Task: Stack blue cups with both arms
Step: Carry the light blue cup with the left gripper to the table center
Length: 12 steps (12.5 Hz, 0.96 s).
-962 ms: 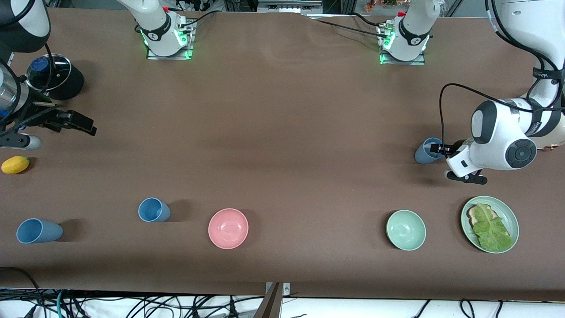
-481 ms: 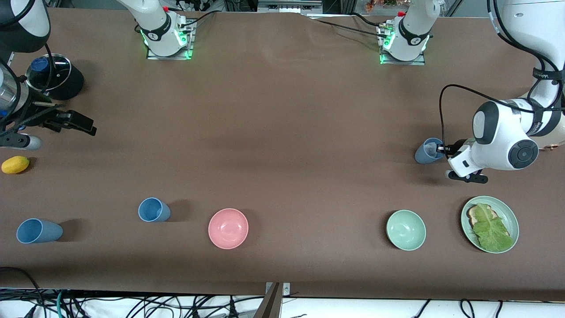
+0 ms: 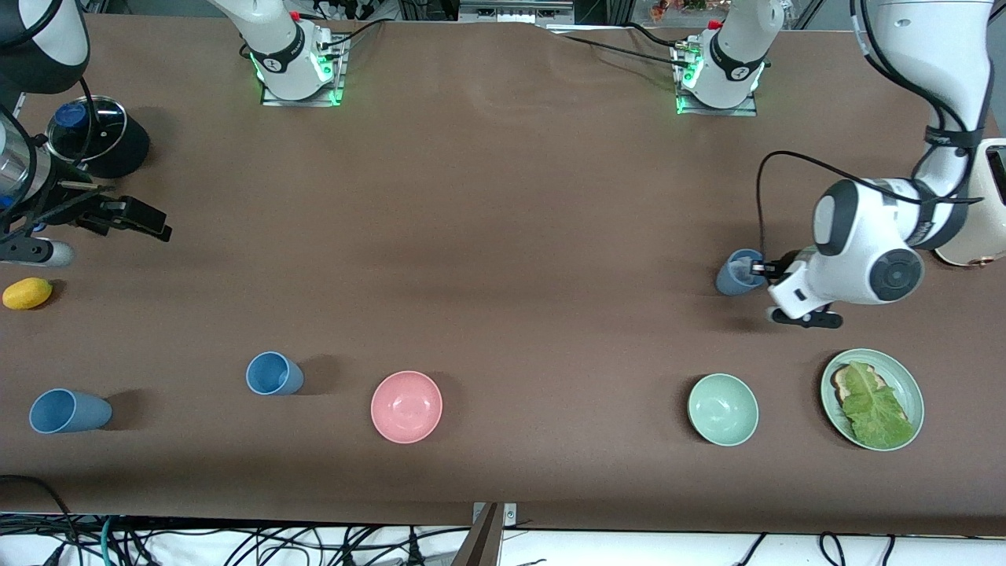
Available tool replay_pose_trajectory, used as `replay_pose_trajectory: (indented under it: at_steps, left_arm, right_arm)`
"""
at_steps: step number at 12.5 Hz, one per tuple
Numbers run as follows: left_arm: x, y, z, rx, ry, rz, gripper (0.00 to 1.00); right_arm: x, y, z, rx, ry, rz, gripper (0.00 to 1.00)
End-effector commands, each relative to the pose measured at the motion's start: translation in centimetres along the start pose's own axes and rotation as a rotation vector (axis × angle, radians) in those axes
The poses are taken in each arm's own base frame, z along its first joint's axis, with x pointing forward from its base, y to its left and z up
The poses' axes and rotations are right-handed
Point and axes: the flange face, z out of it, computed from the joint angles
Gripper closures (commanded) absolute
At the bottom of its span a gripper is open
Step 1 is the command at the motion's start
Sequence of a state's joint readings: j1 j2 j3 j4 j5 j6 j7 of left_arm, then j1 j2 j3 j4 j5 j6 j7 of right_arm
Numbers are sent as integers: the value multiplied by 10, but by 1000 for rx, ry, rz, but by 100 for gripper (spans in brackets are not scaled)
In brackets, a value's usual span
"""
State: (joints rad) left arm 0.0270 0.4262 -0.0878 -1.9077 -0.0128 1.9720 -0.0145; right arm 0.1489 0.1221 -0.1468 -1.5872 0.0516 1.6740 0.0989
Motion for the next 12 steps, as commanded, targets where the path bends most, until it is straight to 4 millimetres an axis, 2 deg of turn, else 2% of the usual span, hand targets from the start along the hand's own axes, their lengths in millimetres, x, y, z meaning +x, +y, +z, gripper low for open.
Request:
replay_pose_trajectory:
  at_steps: [1,5,8,9,10,11,12]
  left_arm:
    - [-2,74,-14,-28,22,-66,100]
    - [-15,211,-19,-120,0,-209,100]
    - [-18,303,-24,-190,-13,-274,100]
    - [-14,327,-21,-188,-7,-317,100]
    - [-25,363,-9,-172,-11,-315,100]
    - [-29,380,5,-162,-20,-323,100]
    - [-24,382,7,-178,-2,-346,100]
  right_arm:
    - [2,-1,-5,-10,7,-13,0]
    - [2,2,-5,-10,7,-8,0]
    - [2,2,-5,-10,7,-8,0]
    - [2,1,-4,-10,6,-8,0]
    - [2,1,-4,-10,6,-10,0]
    - [2,2,-5,-10,7,-10,0]
    - [2,2,-5,-10,7,-10,0]
